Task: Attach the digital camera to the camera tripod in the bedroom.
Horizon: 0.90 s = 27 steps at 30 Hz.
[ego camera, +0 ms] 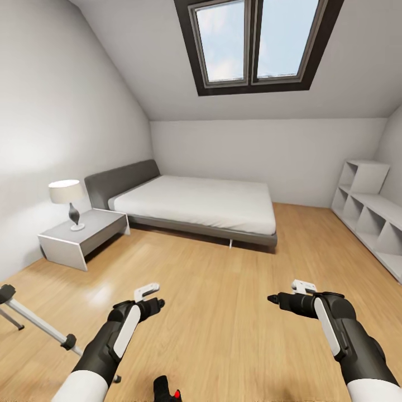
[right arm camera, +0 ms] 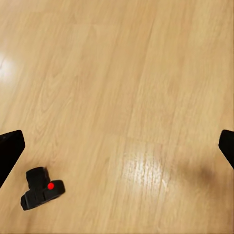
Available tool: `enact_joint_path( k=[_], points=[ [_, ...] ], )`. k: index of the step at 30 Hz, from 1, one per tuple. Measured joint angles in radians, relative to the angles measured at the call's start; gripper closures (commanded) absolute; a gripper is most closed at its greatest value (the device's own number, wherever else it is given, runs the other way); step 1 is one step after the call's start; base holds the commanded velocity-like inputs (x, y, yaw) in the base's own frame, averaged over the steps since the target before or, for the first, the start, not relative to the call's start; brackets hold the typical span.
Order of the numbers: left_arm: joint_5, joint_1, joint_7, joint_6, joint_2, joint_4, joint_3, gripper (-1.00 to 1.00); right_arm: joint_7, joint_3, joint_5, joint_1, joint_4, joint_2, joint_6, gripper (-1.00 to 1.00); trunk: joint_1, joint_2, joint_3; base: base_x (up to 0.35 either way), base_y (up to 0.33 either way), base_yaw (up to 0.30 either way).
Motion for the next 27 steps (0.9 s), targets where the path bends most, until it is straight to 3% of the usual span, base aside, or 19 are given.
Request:
enact_joint_path(
  k=[6, 21, 27],
  points=[
    [-0.036, 0.0, 0.002, 0.004, 0.0, 0.002, 0.0, -1.0, -0.002, -0.001, -0.003, 0.0, 0.003, 0.0, -0.001, -1.0, 0.023, -0.042, -0.019, 0.0, 0.0, 0.0],
    [-0.043, 0.0, -0.001, 0.009, 0.001, 0.002, 0.0, -1.0, 0.005, -0.002, -0.005, 0.0, 0.005, -0.003, 0.002, -1.0, 0.081, -0.147, -0.066, 0.0, 0.0, 0.0],
    [-0.037, 0.0, -0.087, 0.011, 0.024, 0.0, 0.0, -1.0, 0.009, -0.002, -0.011, 0.0, 0.006, -0.012, 0.005, -1.0, 0.104, -0.189, -0.085, 0.0, 0.0, 0.0]
  ],
)
